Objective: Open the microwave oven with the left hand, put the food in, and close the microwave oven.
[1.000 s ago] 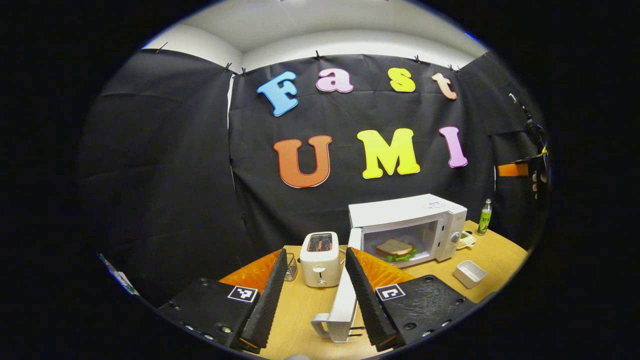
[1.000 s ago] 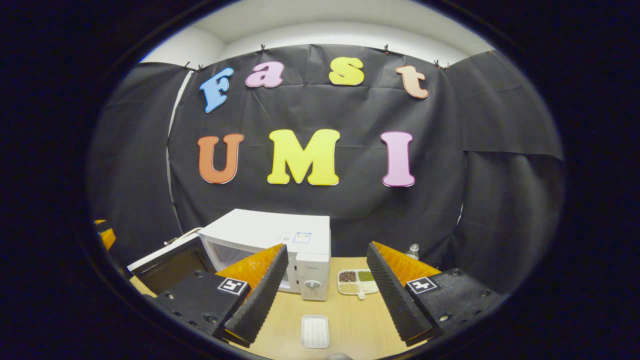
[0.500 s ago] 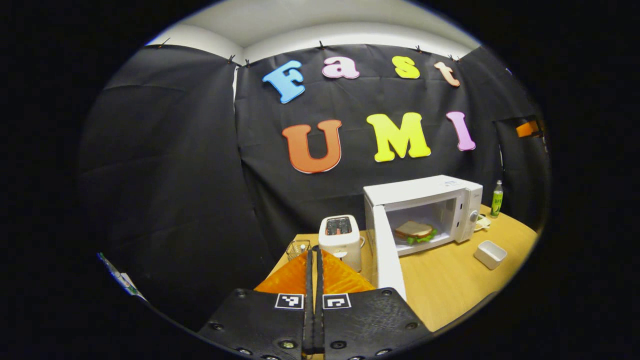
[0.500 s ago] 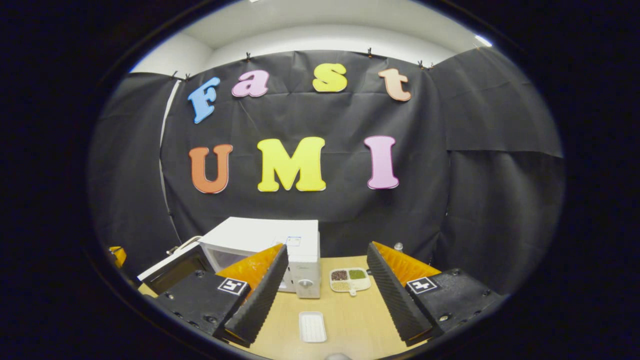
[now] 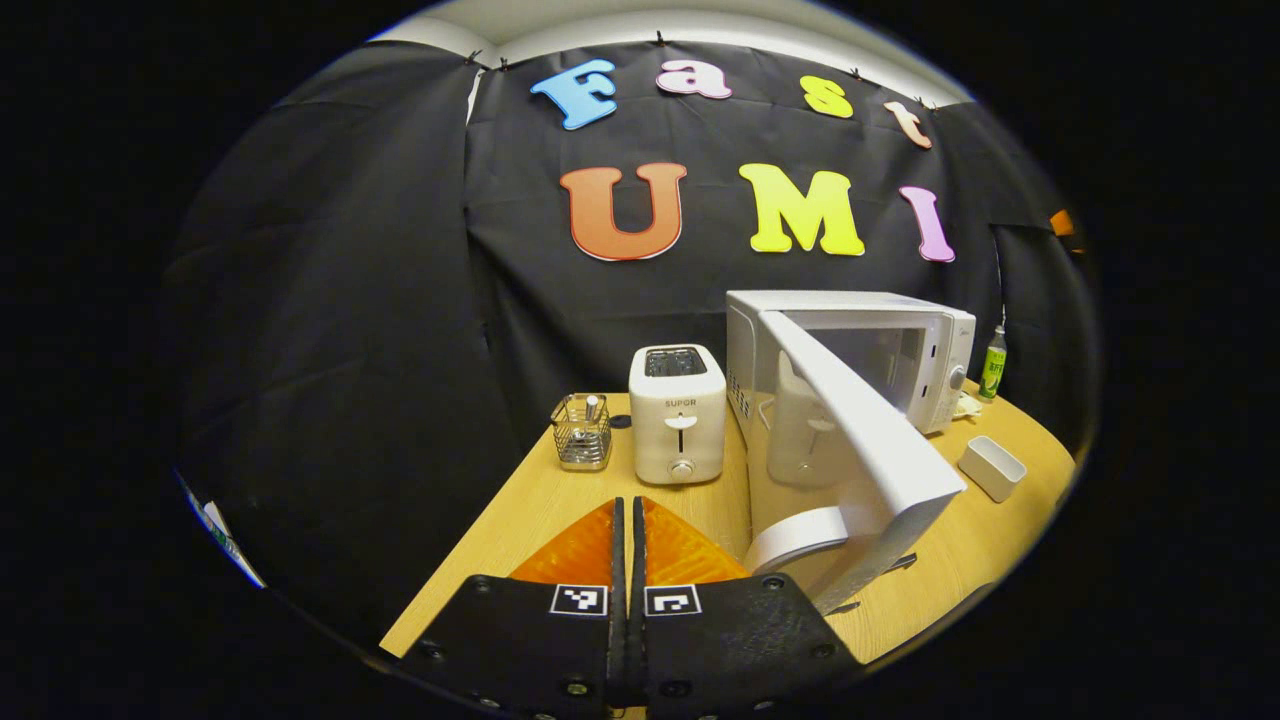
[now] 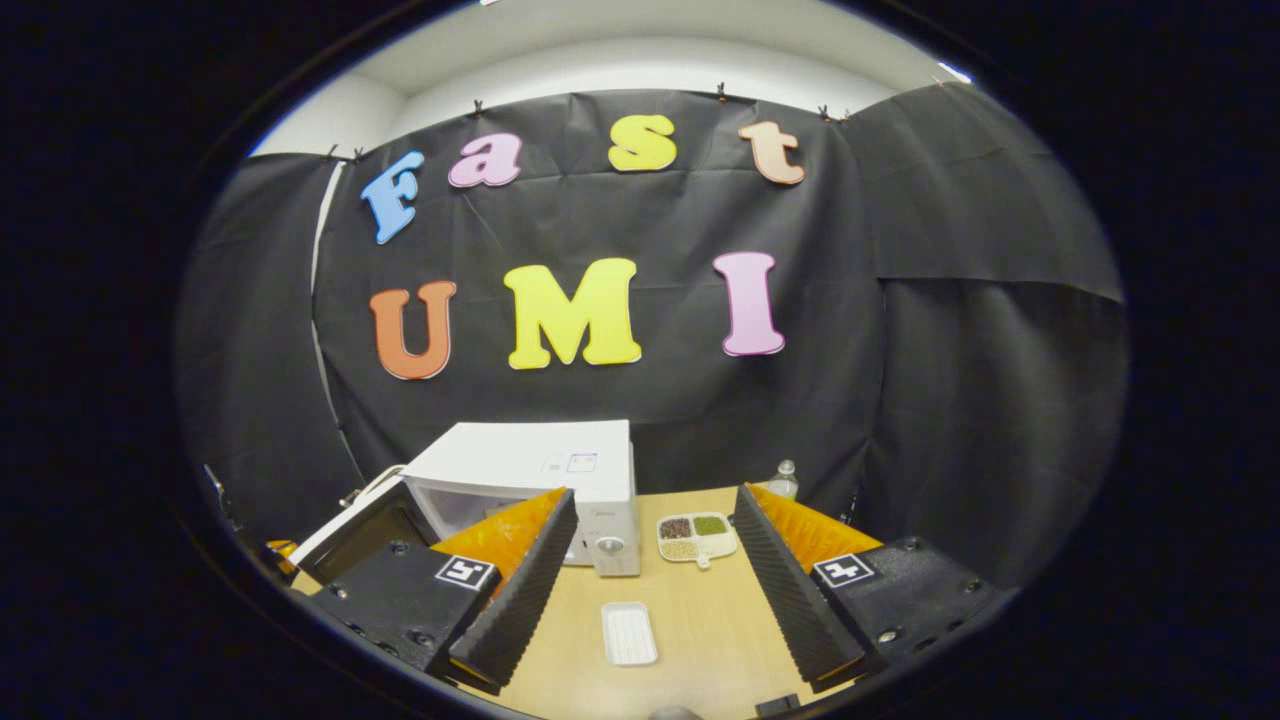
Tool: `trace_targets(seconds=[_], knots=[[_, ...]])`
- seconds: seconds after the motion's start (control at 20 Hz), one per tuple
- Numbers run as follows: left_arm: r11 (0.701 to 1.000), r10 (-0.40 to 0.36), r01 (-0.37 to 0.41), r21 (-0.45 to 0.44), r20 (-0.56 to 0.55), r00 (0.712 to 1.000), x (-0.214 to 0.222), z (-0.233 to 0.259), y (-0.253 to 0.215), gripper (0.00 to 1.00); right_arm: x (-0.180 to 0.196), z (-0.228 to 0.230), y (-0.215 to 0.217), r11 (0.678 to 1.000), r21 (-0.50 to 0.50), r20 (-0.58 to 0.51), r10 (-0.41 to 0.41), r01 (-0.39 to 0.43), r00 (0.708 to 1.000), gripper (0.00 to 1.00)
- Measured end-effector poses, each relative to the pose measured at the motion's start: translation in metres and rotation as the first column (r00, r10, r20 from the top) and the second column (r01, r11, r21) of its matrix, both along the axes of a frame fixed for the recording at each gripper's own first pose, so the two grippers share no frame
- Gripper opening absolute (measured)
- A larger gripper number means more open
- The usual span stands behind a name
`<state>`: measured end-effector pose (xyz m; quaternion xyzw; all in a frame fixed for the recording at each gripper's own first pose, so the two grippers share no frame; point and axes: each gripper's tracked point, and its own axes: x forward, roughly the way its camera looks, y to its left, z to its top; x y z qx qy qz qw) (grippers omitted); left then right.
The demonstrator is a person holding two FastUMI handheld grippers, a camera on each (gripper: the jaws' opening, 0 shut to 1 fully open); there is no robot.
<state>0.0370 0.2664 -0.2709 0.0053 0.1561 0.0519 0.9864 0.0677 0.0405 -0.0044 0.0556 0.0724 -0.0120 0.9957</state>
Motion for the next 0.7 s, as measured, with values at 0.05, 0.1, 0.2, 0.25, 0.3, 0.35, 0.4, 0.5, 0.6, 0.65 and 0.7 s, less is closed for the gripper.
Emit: trace_targets(seconds=[0.05, 0.1, 0.2, 0.25, 0.3, 0.35, 0.4, 0.5, 0.6, 0.65, 0.7], knots=[[1.000, -0.006, 0.006, 0.000, -0.008, 1.000, 0.001, -0.004, -0.001, 0.00, 0.000, 0.000, -0.001, 1.000, 0.007, -0.004, -0.002, 0.002, 1.000, 0.91], [1.000, -0.014, 0.014, -0.004, -0.010, 1.000, 0.001, -0.005, -0.004, 0.00, 0.000, -0.002, -0.002, 1.000, 0.008, -0.008, -0.003, 0.003, 1.000, 0.91], [1.000, -0.025, 0.025, -0.006, -0.010, 1.000, 0.004, -0.006, -0.009, 0.00, -0.001, 0.000, -0.004, 1.000, 0.008, -0.009, -0.007, 0.007, 1.000, 0.92], [0.999, -0.037, 0.037, -0.008, -0.012, 0.999, 0.003, -0.007, -0.015, 0.00, -0.001, 0.002, -0.007, 1.000, 0.008, -0.004, -0.010, 0.011, 1.000, 0.92], [0.999, -0.037, 0.037, 0.007, -0.010, 0.999, 0.005, -0.006, -0.018, 0.00, -0.002, 0.003, -0.006, 1.000, 0.006, -0.004, -0.010, 0.010, 1.000, 0.91], [0.999, -0.046, 0.046, 0.020, -0.011, 0.999, 0.006, -0.007, -0.021, 0.00, -0.002, 0.003, -0.007, 1.000, 0.004, -0.004, -0.010, 0.010, 1.000, 1.00], [0.998, -0.056, 0.056, 0.018, -0.009, 0.998, 0.004, -0.005, -0.026, 0.00, -0.003, 0.003, -0.008, 1.000, 0.003, -0.005, -0.009, 0.009, 1.000, 0.92], [0.996, -0.086, 0.086, 0.009, -0.005, 0.996, 0.005, -0.006, -0.039, 0.00, -0.003, 0.005, -0.010, 1.000, -0.002, -0.003, -0.009, 0.009, 1.000, 0.92], [0.993, -0.115, 0.115, 0.021, -0.004, 0.993, 0.007, -0.004, -0.055, 0.10, -0.005, 0.006, -0.013, 1.000, -0.007, 0.002, -0.008, 0.008, 1.000, 0.92], [0.991, -0.129, 0.129, 0.025, -0.006, 0.992, 0.007, -0.004, -0.062, 0.10, -0.004, 0.005, -0.014, 1.000, -0.012, 0.001, -0.004, 0.004, 1.000, 0.92], [0.990, -0.138, 0.138, 0.031, -0.004, 0.990, 0.007, -0.003, -0.071, 0.00, -0.003, 0.004, -0.016, 1.000, -0.012, -0.002, -0.005, 0.005, 1.000, 1.00]])
